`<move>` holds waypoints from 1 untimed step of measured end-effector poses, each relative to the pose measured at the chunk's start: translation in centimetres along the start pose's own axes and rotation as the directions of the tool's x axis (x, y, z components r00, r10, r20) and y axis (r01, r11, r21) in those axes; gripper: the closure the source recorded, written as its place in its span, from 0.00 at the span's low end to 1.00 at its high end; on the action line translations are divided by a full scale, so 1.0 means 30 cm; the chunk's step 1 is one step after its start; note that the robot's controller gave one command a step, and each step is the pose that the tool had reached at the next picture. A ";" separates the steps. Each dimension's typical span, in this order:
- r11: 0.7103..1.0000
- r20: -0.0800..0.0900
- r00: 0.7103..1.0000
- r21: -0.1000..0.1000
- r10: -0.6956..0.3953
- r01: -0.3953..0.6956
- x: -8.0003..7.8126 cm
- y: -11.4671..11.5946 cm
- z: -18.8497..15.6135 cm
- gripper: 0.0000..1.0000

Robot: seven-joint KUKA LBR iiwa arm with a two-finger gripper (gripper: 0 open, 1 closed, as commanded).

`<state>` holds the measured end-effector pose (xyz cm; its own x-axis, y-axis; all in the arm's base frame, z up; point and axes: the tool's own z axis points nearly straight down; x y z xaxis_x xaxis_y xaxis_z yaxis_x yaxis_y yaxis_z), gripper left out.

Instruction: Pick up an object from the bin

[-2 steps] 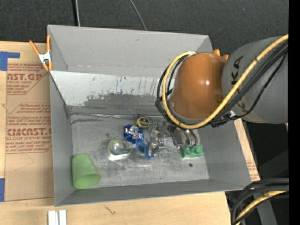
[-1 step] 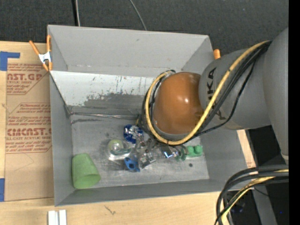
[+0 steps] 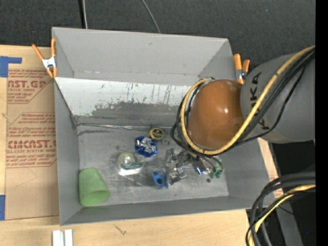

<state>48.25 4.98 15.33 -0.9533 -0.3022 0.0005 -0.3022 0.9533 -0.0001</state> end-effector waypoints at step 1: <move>1.000 0.008 1.000 0.001 0.016 -0.016 -0.032 0.013 -0.193 1.00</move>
Offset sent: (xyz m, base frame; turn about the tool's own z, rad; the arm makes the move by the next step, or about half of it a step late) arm 0.0062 0.0060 0.0550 0.0161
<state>49.04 5.63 21.13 -0.9580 -0.2867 -0.0078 -0.2867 0.9580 -0.0012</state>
